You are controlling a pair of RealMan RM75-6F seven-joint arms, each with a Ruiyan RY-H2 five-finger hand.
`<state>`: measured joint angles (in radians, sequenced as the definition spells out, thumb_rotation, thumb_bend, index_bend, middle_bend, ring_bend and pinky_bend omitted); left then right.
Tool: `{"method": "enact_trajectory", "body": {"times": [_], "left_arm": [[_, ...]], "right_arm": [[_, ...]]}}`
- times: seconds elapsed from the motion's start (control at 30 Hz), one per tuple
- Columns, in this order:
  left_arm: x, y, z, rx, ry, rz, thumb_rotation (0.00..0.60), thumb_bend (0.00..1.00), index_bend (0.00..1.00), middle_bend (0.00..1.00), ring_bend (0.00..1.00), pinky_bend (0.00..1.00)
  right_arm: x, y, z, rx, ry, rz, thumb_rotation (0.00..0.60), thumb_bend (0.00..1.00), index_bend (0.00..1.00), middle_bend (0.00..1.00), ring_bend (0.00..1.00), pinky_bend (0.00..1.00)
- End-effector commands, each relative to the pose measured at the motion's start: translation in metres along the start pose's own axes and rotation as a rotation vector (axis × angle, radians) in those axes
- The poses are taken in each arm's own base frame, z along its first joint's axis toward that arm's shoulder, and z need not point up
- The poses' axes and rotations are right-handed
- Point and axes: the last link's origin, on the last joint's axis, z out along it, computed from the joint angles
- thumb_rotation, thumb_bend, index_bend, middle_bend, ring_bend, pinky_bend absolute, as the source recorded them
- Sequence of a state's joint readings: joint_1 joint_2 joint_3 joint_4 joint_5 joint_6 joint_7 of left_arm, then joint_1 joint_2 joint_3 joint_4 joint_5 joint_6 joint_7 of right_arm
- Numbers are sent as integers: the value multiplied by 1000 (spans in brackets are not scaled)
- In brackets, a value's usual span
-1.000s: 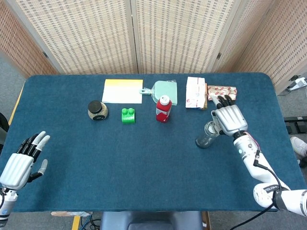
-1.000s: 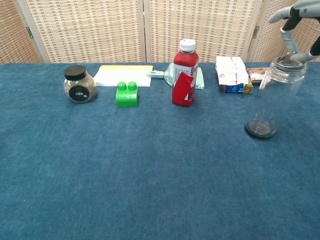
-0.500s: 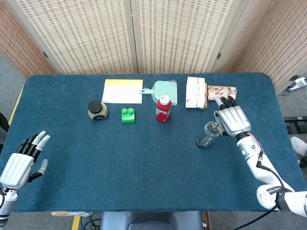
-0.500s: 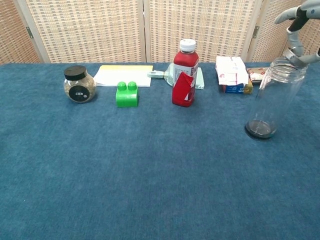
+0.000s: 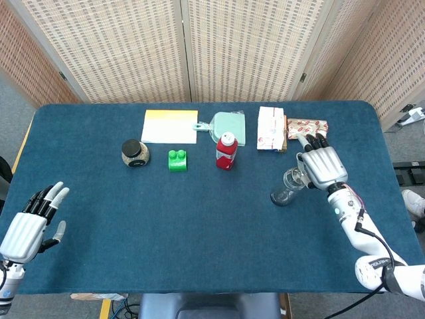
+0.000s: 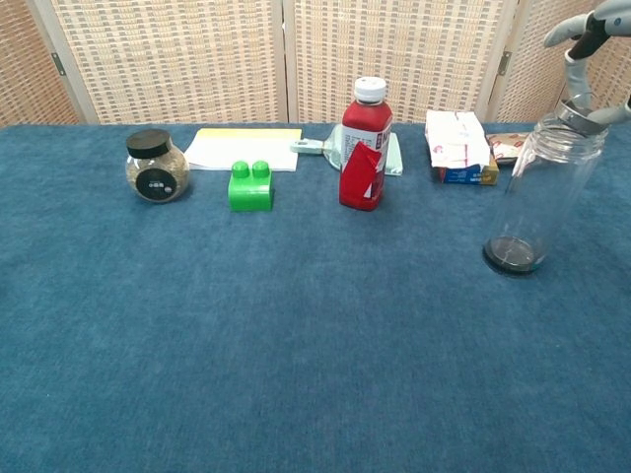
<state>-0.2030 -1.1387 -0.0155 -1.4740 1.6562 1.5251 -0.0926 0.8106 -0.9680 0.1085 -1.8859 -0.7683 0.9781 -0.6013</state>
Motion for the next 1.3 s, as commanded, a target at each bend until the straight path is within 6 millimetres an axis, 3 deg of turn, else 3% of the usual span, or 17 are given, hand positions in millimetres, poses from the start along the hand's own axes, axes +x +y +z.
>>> {"method": "enact_trajectory", "body": {"times": [0.03, 0.4, 0.63, 0.83, 1.03, 1.3], "left_arm": [[0, 0, 0, 0, 1, -1, 600, 495, 0, 6, 0, 103], [2, 0, -1, -1, 5, -7, 600, 496, 0, 6, 0, 103], [2, -1, 0, 1, 6, -2, 600, 497, 0, 6, 0, 103], [-1, -1, 1, 5, 4, 12, 600, 496, 0, 6, 0, 103], [-4, 1, 2, 4, 3, 24, 600, 497, 0, 6, 0, 103], [-7, 3, 3, 0, -7, 41, 600, 496, 0, 6, 0, 103]], "right_arm": [[1, 0, 0, 0, 2, -4, 600, 341, 371, 0, 0, 0], [2, -5, 2, 5, 0, -4, 600, 342, 352, 0, 0, 0], [14, -8, -13, 23, 26, 16, 600, 342, 351, 0, 0, 0], [26, -1, -40, 22, 51, 29, 600, 341, 352, 0, 0, 0], [24, 14, -73, 8, 47, 63, 600, 341, 352, 0, 0, 0], [-11, 44, -146, -9, 142, 65, 600, 327, 268, 0, 0, 0]]}}
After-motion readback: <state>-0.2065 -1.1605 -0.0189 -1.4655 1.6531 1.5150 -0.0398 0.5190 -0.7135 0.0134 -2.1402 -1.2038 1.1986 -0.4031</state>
